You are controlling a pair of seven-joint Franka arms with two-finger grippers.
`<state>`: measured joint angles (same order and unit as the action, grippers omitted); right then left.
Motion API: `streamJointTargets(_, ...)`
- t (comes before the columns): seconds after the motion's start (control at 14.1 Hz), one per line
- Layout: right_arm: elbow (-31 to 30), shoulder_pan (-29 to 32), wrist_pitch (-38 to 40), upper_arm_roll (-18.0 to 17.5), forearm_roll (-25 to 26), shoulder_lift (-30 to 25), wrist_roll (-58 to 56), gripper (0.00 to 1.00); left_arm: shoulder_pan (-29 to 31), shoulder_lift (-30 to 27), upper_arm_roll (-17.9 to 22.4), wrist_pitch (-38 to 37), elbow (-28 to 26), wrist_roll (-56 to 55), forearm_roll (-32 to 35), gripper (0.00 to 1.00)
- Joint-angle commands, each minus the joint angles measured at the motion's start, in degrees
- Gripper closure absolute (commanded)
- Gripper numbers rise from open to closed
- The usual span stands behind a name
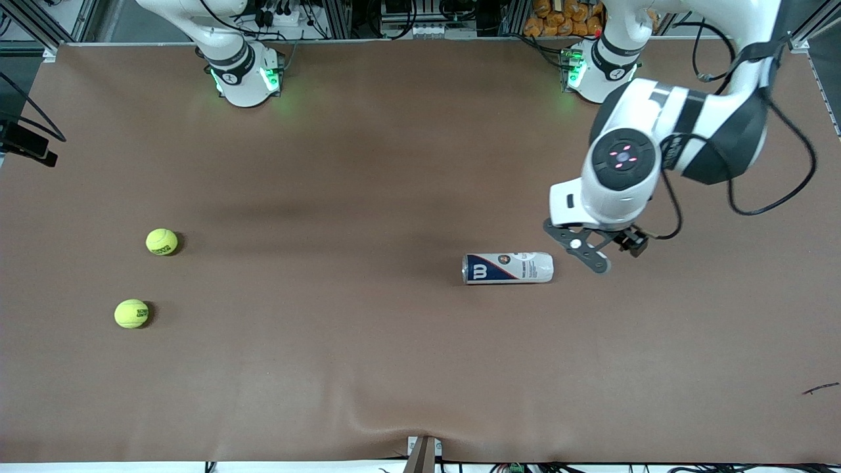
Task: Insert tennis ball vertically with right arm
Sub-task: 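Reach the left gripper to the Wilson can and grasp it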
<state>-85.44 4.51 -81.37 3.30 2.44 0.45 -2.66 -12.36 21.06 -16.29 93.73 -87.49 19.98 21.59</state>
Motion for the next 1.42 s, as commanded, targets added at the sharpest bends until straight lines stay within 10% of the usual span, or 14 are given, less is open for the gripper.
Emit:
streamJointTargets(0.0, 1.32, -0.03, 0.6, -0.31, 1.42, 0.61, 0.02, 0.0, -3.63, 1.96, -0.15, -0.21, 1.0, 3.66, 5.03, 0.0)
streamJointTargets(1.34, 1.32, -0.12, 0.51, -0.31, 1.42, 0.87, -0.07, 0.0, -15.76, 19.98, 0.03, 10.6, 8.56, 12.44, 14.45, 0.0)
